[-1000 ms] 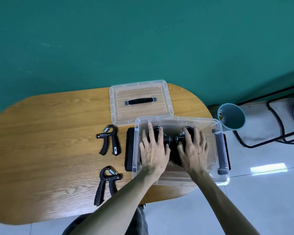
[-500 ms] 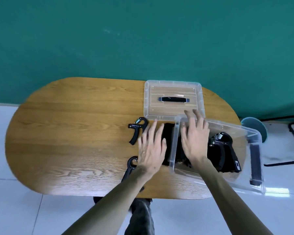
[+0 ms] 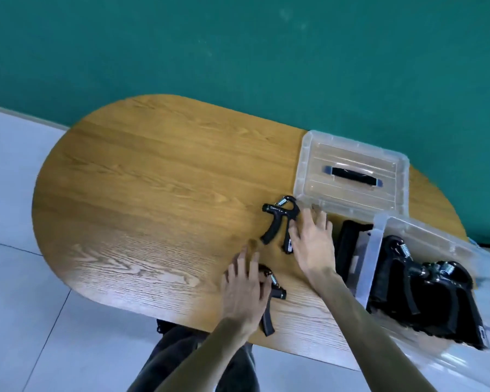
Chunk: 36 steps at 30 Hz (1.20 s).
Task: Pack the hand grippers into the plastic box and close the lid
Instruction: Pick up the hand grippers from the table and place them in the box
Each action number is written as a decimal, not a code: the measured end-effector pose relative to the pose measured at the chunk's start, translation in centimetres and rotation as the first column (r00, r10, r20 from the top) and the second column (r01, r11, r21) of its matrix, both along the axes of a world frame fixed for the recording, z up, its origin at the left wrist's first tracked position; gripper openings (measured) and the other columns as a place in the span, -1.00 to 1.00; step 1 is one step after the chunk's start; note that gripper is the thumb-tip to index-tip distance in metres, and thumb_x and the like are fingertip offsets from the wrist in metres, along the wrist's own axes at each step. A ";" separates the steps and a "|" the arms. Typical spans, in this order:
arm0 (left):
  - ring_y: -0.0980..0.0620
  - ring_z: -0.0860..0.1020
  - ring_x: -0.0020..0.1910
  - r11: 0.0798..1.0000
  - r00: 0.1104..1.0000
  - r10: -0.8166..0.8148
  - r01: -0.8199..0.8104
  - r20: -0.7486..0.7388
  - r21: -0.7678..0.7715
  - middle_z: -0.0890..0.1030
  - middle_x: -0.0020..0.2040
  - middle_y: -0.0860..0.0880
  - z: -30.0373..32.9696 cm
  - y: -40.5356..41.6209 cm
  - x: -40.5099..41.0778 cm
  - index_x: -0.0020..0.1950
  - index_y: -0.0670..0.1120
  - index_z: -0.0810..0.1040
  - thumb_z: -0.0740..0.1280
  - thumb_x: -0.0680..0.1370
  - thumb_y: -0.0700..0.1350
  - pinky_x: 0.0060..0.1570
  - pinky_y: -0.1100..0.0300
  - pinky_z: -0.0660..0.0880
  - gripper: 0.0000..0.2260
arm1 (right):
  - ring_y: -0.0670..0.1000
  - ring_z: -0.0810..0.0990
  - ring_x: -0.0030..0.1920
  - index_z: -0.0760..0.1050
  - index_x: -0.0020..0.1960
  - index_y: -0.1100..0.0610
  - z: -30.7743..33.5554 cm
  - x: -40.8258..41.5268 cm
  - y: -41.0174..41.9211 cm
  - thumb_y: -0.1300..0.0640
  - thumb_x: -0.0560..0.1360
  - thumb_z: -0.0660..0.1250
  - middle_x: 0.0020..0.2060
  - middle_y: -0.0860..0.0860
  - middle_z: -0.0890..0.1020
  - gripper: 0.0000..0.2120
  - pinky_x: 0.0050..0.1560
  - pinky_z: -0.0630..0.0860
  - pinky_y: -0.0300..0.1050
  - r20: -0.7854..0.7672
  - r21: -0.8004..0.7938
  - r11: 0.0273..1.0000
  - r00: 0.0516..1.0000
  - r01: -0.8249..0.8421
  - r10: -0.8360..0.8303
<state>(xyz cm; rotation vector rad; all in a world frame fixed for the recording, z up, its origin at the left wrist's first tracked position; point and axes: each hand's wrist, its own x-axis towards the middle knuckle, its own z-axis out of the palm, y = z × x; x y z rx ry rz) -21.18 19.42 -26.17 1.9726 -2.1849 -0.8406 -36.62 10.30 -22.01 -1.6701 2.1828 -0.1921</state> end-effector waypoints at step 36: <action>-0.10 0.27 0.27 1.000 0.996 0.017 -0.018 0.084 0.010 -0.11 0.65 0.06 0.7 0.4 1.8 0.54 0.29 0.20 0.36 0.52 0.04 0.32 0.04 0.35 -0.37 | 0.08 0.20 0.13 0.22 0.56 -0.14 -1.1 1.9 2.7 0.07 0.47 0.37 0.61 0.00 0.00 -0.29 0.18 0.29 0.05 0.039 -0.080 0.996 0.998 -0.045 0.048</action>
